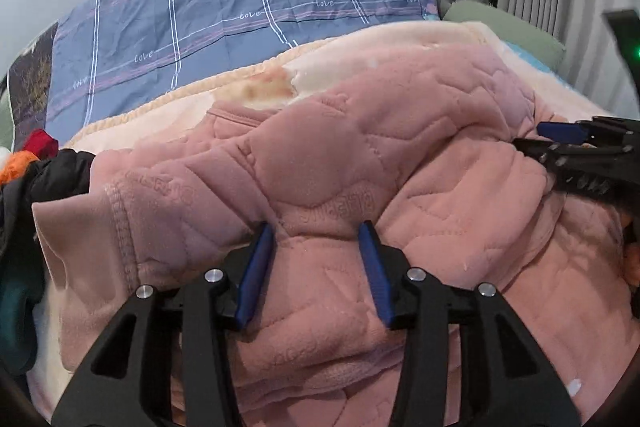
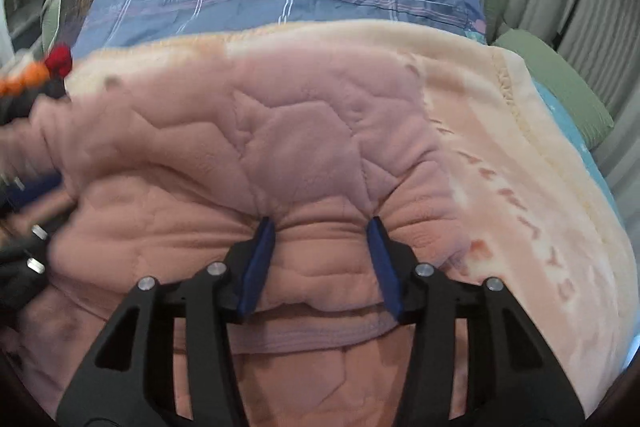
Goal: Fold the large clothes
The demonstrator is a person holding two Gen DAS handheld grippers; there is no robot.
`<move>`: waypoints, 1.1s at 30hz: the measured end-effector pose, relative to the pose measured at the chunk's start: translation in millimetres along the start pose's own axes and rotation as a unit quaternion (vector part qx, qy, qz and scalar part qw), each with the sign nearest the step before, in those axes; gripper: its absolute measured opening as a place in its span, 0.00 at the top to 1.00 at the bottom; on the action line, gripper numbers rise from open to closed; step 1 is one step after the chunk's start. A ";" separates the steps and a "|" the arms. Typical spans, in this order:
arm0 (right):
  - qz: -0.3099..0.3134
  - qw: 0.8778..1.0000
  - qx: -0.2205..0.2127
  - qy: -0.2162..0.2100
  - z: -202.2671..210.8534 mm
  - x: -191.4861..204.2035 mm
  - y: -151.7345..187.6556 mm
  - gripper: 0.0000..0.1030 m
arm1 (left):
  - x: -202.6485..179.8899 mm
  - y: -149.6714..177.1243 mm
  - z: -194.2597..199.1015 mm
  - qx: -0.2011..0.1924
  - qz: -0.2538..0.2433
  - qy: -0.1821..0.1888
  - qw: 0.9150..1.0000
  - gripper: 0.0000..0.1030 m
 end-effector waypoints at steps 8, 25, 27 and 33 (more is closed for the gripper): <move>-0.009 0.999 -0.015 0.029 -34.3 -27.4 -60.2 0.36 | 25.9 -56.7 35.4 -0.066 0.088 0.067 0.992 0.50; -0.056 0.994 -0.023 -0.093 61.5 -48.5 7.2 0.20 | 82.5 -1.3 122.4 -0.046 0.107 0.025 0.993 0.39; -0.034 0.993 -0.030 -0.111 96.9 -42.8 41.5 0.20 | 74.1 25.0 145.7 -0.038 0.127 0.061 0.989 0.37; 0.059 0.998 0.005 -0.022 89.2 -25.4 137.5 0.17 | 36.8 137.9 111.5 0.073 0.055 -0.053 0.994 0.27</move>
Point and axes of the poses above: each gripper's, at about its wrist camera, not at the fingertips, and z roughly against the way its jaws point, x to its left, y to its underside, the point moved 8 cm from there along -z, roughly the way its jaws point, and after that the axes turned 6 degrees about -x, right-handed, at the moved point
